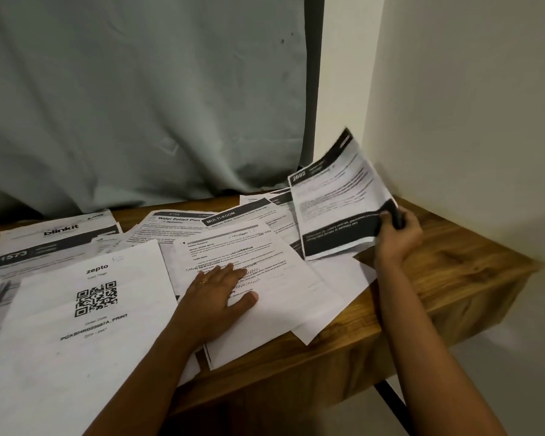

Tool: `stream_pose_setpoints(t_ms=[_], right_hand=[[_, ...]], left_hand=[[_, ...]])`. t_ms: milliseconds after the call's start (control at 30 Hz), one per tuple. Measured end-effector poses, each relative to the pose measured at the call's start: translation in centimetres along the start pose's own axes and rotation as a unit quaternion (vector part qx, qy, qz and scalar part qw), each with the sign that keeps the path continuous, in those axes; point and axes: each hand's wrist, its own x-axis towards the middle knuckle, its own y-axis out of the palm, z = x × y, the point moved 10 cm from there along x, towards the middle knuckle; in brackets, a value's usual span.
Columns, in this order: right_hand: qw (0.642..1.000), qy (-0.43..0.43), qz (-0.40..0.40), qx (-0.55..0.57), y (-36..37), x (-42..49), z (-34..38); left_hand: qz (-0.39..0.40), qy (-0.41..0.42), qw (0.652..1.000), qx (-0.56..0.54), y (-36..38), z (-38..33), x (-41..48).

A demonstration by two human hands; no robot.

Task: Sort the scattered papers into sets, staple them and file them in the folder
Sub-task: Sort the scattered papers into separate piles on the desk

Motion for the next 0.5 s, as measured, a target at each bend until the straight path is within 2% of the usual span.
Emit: stream_pose_setpoints(t_ms=[67,133,233,300,367,433,500], right_hand=[[0.993,0.057,-0.024,0.101,-0.6,0.0,-0.7],[0.985,0.08,-0.033,0.151,-0.8,-0.1,-0.7],[0.982,0.081,0.016,0.172,0.2,-1.5,0.6],[0.985,0.063,0.059,0.151,1.1,-3.3,1.7],[0.987,0.048,0.081,0.133,1.6,-5.8,2.8],[0.985,0.056,0.096,0.133,1.8,-8.6,3.2],[0.984,0.077,0.113,0.118,2.1,-11.2,3.2]], left_hand=[[-0.001,-0.001,1.0,-0.002,0.0,0.1,0.1],[-0.008,-0.005,1.0,-0.002,-0.2,0.1,0.1],[-0.011,-0.012,1.0,-0.027,-0.4,-0.2,-0.3],[-0.038,-0.021,0.992,-0.122,-1.4,-0.4,-0.7],[-0.143,-0.048,0.947,-0.282,-4.6,-0.1,-1.8],[-0.249,-0.086,0.879,-0.397,-7.5,0.9,-3.3],[-0.242,-0.136,0.796,-0.538,-7.7,2.1,-3.7]])
